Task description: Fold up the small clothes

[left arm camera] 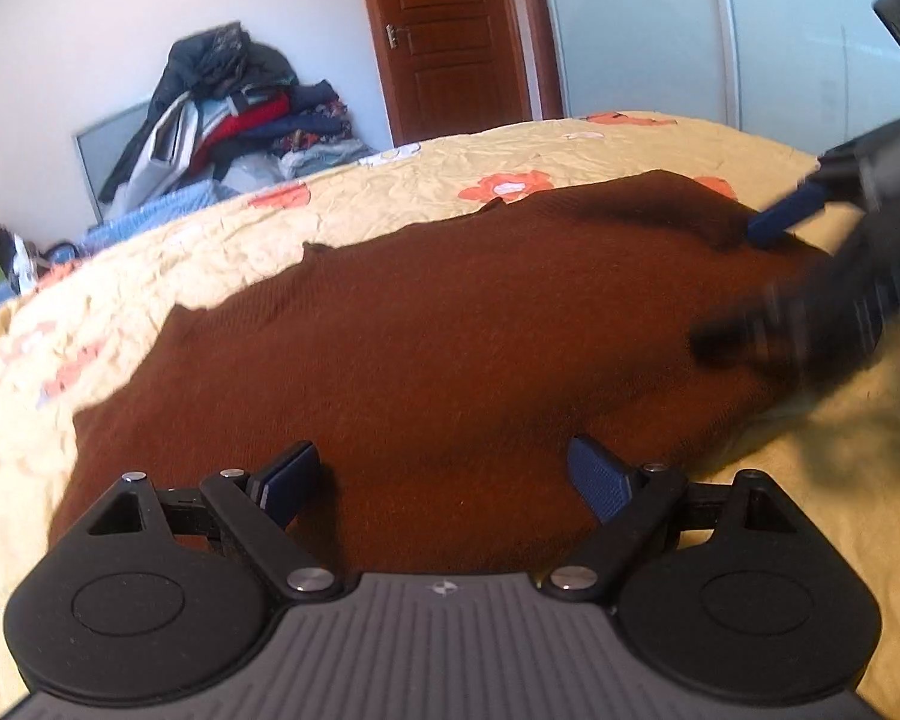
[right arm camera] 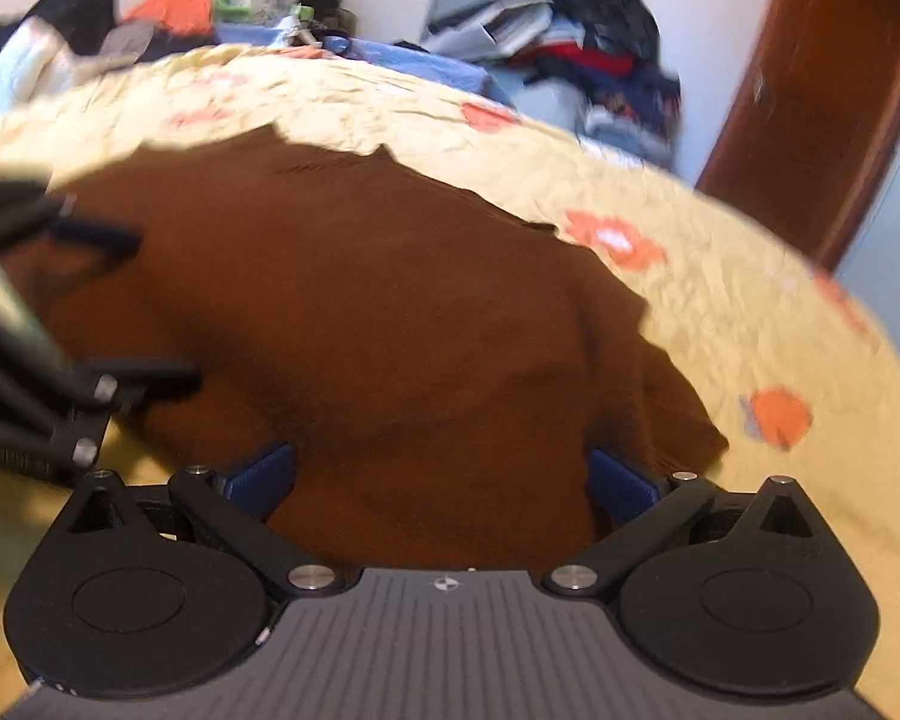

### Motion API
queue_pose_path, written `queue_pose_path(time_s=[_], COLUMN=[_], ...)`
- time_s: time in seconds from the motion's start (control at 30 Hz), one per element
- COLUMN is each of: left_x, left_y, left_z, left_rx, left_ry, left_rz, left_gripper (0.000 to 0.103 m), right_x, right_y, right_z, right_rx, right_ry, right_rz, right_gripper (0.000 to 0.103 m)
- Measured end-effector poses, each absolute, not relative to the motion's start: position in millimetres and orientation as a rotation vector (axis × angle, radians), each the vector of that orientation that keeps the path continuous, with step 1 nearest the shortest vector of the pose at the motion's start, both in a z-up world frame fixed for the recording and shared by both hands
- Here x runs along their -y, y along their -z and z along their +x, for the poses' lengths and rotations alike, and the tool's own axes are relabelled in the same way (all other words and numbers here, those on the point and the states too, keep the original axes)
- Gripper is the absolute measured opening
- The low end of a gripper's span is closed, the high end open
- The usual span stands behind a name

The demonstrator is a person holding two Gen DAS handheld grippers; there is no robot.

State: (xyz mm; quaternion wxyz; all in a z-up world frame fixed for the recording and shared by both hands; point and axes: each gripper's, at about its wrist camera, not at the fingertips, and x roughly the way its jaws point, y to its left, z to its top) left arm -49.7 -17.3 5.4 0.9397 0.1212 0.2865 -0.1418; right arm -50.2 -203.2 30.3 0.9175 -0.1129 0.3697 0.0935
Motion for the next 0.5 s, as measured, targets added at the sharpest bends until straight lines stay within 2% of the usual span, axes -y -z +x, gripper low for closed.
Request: queue_pose_path(time_s=[0.17, 0.23, 0.3, 0.33, 0.4, 0.5], left_x=[20.2, 19.8, 19.4, 19.5, 20.5, 20.4], left_y=[-4.4, -4.3, -4.1, -4.2, -3.8, -3.7], left_z=[-47.3, -48.2, -48.0, -48.6, -49.2, -48.4], left_rx=[-0.586, -0.585, -0.585, -0.584, -0.582, -0.582], left_ry=[0.274, 0.273, 0.272, 0.271, 0.266, 0.265], left_rz=[0.239, 0.240, 0.238, 0.238, 0.241, 0.239], left_gripper=[0.092, 0.092, 0.092, 0.092, 0.092, 0.092], right_x=[243.1, 239.6, 240.8, 248.7, 264.0, 262.4], right_y=[-52.8, -41.4, -18.0, -18.1, -23.8, -42.1], right_z=[11.3, 35.6, 55.4, 58.6, 69.6, 57.1], right_rx=[-0.750, -0.809, -0.852, -0.797, -0.825, -0.710], right_ry=[-0.095, -0.083, -0.069, -0.063, 0.092, 0.170], right_rz=[-0.021, -0.106, -0.311, -0.319, -0.287, -0.258], right_gripper=[0.103, 0.103, 0.102, 0.102, 0.102, 0.103])
